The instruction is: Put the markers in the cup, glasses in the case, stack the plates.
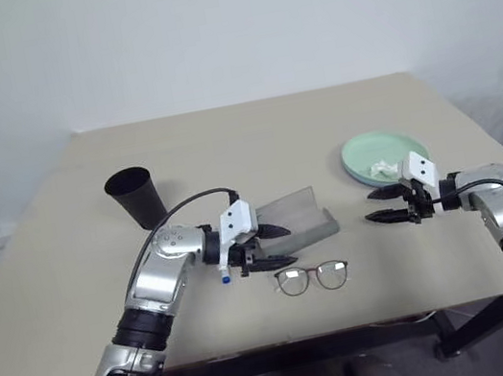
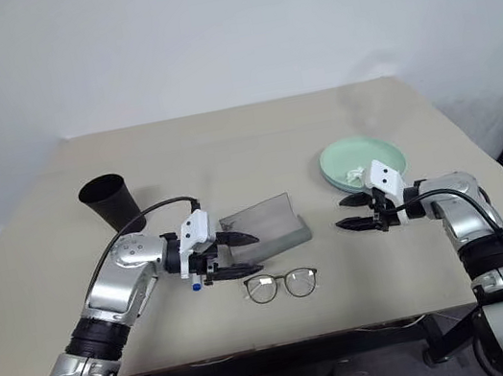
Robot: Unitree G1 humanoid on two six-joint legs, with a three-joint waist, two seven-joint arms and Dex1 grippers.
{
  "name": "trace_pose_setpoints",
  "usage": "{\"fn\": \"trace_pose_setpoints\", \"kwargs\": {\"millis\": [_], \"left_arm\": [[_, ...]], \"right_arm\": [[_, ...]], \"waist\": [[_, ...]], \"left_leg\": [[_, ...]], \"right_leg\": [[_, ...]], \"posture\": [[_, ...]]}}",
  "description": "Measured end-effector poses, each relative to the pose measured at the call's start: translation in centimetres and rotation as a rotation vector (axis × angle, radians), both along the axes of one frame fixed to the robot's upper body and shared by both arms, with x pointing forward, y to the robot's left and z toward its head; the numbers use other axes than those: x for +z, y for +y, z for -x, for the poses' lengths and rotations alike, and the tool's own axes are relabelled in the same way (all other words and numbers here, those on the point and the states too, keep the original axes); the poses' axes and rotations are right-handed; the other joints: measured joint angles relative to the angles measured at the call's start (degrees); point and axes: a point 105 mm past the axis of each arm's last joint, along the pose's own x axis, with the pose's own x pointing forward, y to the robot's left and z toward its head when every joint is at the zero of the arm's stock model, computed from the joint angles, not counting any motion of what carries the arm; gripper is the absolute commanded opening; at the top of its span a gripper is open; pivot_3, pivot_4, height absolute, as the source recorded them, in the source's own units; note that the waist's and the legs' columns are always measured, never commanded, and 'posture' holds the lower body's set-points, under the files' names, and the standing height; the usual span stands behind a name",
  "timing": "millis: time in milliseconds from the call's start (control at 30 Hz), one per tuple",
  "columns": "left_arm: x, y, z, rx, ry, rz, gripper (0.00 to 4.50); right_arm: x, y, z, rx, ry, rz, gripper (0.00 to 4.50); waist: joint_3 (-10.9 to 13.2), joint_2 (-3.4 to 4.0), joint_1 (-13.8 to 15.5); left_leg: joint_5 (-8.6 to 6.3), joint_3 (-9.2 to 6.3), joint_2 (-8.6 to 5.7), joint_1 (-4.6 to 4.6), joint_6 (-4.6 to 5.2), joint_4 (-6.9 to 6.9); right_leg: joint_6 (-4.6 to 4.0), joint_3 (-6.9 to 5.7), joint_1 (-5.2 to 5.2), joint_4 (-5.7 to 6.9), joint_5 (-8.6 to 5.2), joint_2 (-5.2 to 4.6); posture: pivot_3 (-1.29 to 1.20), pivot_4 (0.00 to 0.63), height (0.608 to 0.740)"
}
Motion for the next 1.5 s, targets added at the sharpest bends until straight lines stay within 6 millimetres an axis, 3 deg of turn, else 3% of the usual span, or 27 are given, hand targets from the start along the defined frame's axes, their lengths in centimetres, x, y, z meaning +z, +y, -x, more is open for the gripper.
{"fn": "trace_pose_setpoints", "kwargs": {"millis": [167,300,700,1100,1200,1400,1500], "left_arm": [[-0.1,-0.7,-0.4,-0.035,-0.008,-0.010,2.83],[-0.5,-1.3,-1.0,-0.049,-0.009,-0.031,2.83],[-1.9,-3.1,-0.1,-0.182,-0.006,-0.113,2.83],[-3.2,-3.1,0.0,-0.238,-0.033,-0.234,2.83],[-3.1,-3.5,-0.2,-0.250,-0.040,-0.241,2.21],[-3.3,-4.2,-0.2,-0.269,-0.049,-0.253,0.12],[-3.1,-4.3,-0.4,-0.267,-0.062,-0.260,0.05]], "right_arm": [[0.9,0.1,-0.1,-0.031,-0.047,-0.142,2.62],[-0.2,-0.2,0.4,-0.054,-0.013,-0.182,2.62],[-2.3,-0.3,1.8,-0.047,0.013,-0.167,2.62],[-1.9,0.1,1.7,-0.050,-0.017,-0.158,2.62],[-2.1,0.1,1.7,-0.058,-0.013,-0.157,2.68],[-2.3,0.3,1.7,-0.069,-0.016,-0.159,2.68],[-2.4,0.2,1.8,-0.077,-0.015,-0.157,2.68]], "waist": [[0.00,0.00,0.02],[0.00,-0.01,0.05],[0.00,-0.02,0.02],[0.01,-0.03,0.04],[0.01,-0.03,0.07],[0.01,-0.03,0.05],[0.01,-0.03,0.05]], "left_leg": [[0.00,-0.01,0.03,0.01,0.01,0.02],[-0.01,-0.04,0.01,-0.04,0.04,0.02],[-0.02,-0.02,-0.01,-0.05,0.06,0.05],[-0.03,-0.05,0.06,-0.07,0.07,0.08],[-0.02,-0.06,0.06,-0.07,0.09,0.09],[-0.02,-0.07,0.06,-0.08,0.10,0.11],[-0.02,-0.07,0.06,-0.07,0.10,0.11]], "right_leg": [[0.01,0.02,0.02,0.01,0.00,-0.01],[0.02,0.04,0.02,-0.02,-0.01,-0.04],[0.03,0.08,0.01,-0.01,-0.01,-0.03],[0.04,0.09,0.00,-0.01,-0.02,-0.03],[0.04,0.09,0.01,-0.01,-0.02,-0.05],[0.05,0.10,0.01,0.00,-0.02,-0.04],[0.05,0.10,0.01,0.00,-0.02,-0.04]], "posture": [[0.00,0.000,0.732],[0.00,0.000,0.732],[0.00,0.000,0.732],[0.00,0.000,0.732],[0.00,0.000,0.732],[0.00,0.000,0.732],[0.00,0.000,0.732]]}}
